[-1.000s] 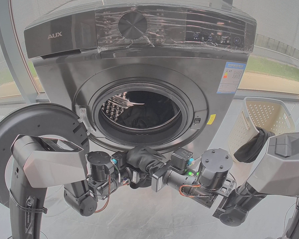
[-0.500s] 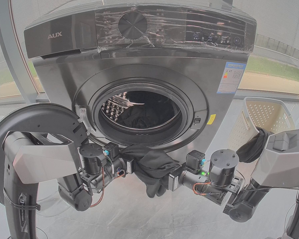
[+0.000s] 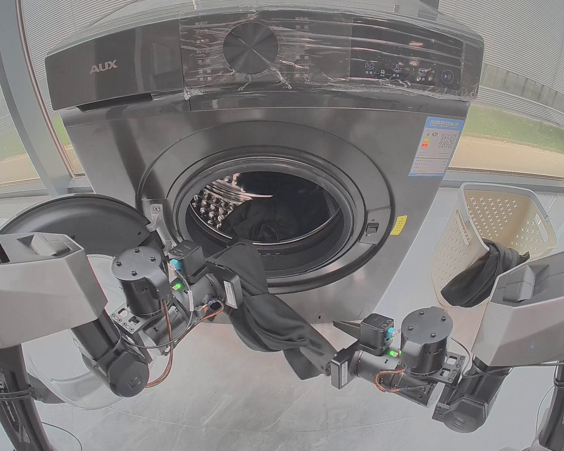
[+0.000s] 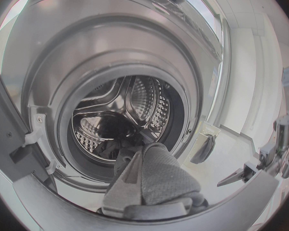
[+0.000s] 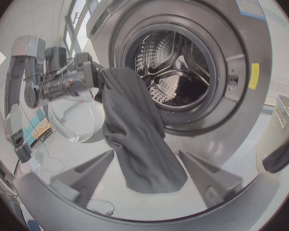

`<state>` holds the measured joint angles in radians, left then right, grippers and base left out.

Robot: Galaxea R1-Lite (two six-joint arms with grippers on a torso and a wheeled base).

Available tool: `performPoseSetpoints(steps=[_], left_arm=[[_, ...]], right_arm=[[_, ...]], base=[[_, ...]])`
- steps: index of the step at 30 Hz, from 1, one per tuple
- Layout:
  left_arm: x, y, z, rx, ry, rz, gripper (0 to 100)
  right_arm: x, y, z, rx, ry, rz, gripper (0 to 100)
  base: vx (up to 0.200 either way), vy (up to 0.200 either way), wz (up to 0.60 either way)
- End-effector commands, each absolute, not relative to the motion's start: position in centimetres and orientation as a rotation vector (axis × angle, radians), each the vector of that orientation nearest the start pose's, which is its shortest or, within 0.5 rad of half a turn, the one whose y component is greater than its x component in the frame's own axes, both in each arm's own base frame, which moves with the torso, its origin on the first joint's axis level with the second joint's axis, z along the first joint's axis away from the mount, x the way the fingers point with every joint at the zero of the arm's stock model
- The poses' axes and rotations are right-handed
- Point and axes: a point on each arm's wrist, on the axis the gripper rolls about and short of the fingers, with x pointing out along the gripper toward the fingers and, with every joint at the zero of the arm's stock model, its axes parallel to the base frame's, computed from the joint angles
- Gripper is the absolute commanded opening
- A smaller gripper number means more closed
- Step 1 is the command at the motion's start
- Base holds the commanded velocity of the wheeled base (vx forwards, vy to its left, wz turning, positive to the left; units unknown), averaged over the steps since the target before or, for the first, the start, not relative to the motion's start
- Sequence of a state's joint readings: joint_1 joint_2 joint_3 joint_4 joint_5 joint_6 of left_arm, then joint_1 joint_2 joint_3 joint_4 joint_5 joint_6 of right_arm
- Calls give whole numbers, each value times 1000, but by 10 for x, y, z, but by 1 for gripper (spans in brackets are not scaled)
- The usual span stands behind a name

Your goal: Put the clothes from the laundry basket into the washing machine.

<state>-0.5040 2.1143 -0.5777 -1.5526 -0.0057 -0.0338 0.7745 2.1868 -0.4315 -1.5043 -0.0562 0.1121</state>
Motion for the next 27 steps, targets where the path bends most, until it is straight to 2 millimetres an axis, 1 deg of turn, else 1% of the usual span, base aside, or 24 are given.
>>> performPoseSetpoints(steps=[1, 2, 3, 5, 6, 8, 10, 12, 13, 14, 16, 20, 23, 27], left_arm=[[272, -155, 116, -108, -53, -529, 0], [271, -155, 117, -112, -53, -532, 0], [261, -151, 123, -143, -51, -543, 0], [257, -148, 127, -157, -55, -544, 0], [257, -148, 127, -157, -55, -544, 0], [255, -148, 127, -156, -52, -545, 0], [255, -148, 126, -156, -52, -546, 0], [254, -149, 126, -158, -46, -551, 0], [254, -149, 126, -158, -46, -551, 0], [253, -150, 125, -157, -45, -546, 0], [250, -149, 123, -151, -34, -548, 0], [231, -148, 105, -78, 49, -565, 0], [233, -147, 101, 17, 39, -509, 0], [232, -146, 101, 14, 41, -488, 0]], right_arm=[[199, 193, 17, -39, 412, 686, 100], [199, 192, 16, -41, 416, 684, 100], [188, 178, 10, -71, 475, 675, 100], [182, 169, 8, -86, 507, 666, 100], [182, 169, 8, -86, 507, 666, 100], [177, 163, 10, -85, 523, 656, 100], [177, 161, 11, -81, 522, 650, 100], [183, 154, 22, -55, 474, 614, 100], [183, 154, 22, -55, 474, 614, 100], [187, 152, 31, -36, 433, 600, 100], [190, 150, 38, -20, 403, 588, 100], [202, 141, 47, 8, 356, 543, 100], [205, 137, 44, 15, 368, 521, 100], [206, 137, 42, 13, 373, 516, 100]], base=[[0, 0, 0], [0, 0, 0], [0, 0, 0], [0, 0, 0], [0, 0, 0], [0, 0, 0], [0, 0, 0], [0, 0, 0], [0, 0, 0], [0, 0, 0], [0, 0, 0], [0, 0, 0], [0, 0, 0], [0, 0, 0]])
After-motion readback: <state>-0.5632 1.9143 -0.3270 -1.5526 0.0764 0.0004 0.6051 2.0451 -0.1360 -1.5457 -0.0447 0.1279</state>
